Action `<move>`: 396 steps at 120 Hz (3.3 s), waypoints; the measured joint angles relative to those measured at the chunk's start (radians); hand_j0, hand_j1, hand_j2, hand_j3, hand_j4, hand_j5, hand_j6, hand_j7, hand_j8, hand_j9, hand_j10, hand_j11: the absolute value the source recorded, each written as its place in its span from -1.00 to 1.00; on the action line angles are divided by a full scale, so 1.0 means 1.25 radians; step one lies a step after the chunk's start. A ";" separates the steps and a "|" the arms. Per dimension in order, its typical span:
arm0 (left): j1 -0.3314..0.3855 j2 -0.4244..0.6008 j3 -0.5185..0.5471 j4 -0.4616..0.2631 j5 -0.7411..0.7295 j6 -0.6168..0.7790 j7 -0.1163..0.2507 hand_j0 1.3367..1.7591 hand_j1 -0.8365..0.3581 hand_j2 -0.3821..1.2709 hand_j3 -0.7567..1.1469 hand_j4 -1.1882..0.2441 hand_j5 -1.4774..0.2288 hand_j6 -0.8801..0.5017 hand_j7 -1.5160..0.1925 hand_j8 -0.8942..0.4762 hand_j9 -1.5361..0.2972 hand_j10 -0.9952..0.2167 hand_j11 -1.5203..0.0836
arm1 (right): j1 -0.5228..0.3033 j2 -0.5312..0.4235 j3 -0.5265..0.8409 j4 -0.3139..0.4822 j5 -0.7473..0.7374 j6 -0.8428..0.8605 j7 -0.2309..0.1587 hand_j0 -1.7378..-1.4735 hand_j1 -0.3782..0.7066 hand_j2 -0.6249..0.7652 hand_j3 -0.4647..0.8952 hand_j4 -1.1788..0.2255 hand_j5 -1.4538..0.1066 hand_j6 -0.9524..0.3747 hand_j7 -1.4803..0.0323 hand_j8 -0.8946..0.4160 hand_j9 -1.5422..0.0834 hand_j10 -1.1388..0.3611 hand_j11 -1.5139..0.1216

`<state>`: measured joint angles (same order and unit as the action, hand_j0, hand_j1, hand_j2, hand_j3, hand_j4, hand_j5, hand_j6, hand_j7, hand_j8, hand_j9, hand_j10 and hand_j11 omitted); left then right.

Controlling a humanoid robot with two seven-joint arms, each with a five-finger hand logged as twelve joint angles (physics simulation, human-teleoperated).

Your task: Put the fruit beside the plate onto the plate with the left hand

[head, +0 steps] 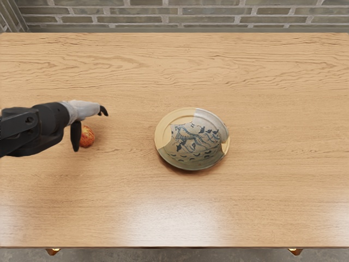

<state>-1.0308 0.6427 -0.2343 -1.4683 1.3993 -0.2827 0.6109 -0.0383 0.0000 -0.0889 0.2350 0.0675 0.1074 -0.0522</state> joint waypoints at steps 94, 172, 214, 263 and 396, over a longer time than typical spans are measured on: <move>0.050 -0.005 0.049 -0.009 0.072 0.131 0.000 0.52 0.45 -0.47 -0.20 0.28 0.32 -0.12 0.37 -0.09 0.30 0.19 0.46 | 0.007 0.000 0.000 0.000 0.000 0.000 0.000 -0.40 -0.92 -0.10 -0.32 0.66 0.84 0.42 0.93 0.35 0.88 0.50 0.83; 0.063 0.018 0.048 -0.045 0.075 0.158 0.000 0.52 0.37 -0.46 -0.20 0.22 0.26 -0.18 0.31 -0.15 0.24 0.13 0.40 | 0.014 0.000 0.000 0.000 0.000 0.000 0.000 -0.40 -0.92 -0.10 -0.32 0.66 0.84 0.42 0.94 0.35 0.88 0.50 0.83; 0.065 0.048 0.046 -0.076 0.075 0.160 0.000 0.52 0.28 -0.45 -0.20 0.16 0.19 -0.24 0.24 -0.22 0.18 0.05 0.33 | 0.018 0.000 0.000 0.000 0.000 0.000 0.000 -0.40 -0.92 -0.10 -0.32 0.66 0.84 0.42 0.93 0.35 0.88 0.50 0.83; 0.072 0.047 0.050 -0.076 0.075 0.160 0.000 0.52 0.17 -0.43 -0.20 0.08 0.11 -0.33 0.15 -0.30 0.10 -0.04 0.23 | 0.022 0.000 0.000 0.000 0.000 0.000 0.000 -0.40 -0.92 -0.10 -0.32 0.66 0.84 0.42 0.93 0.35 0.88 0.50 0.83; 0.078 0.049 0.053 -0.068 0.068 0.155 0.001 0.45 -0.19 -0.32 -0.20 -0.08 -0.49 -0.09 -0.43 -0.12 -0.46 -0.41 -0.40 | 0.023 0.000 0.000 0.000 0.000 0.000 0.000 -0.40 -0.92 -0.10 -0.32 0.66 0.84 0.42 0.93 0.35 0.88 0.50 0.83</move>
<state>-0.9337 0.7041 -0.1680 -1.5528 1.4842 -0.0894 0.6122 -0.0093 0.0000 -0.0890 0.2352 0.0674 0.1076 -0.0522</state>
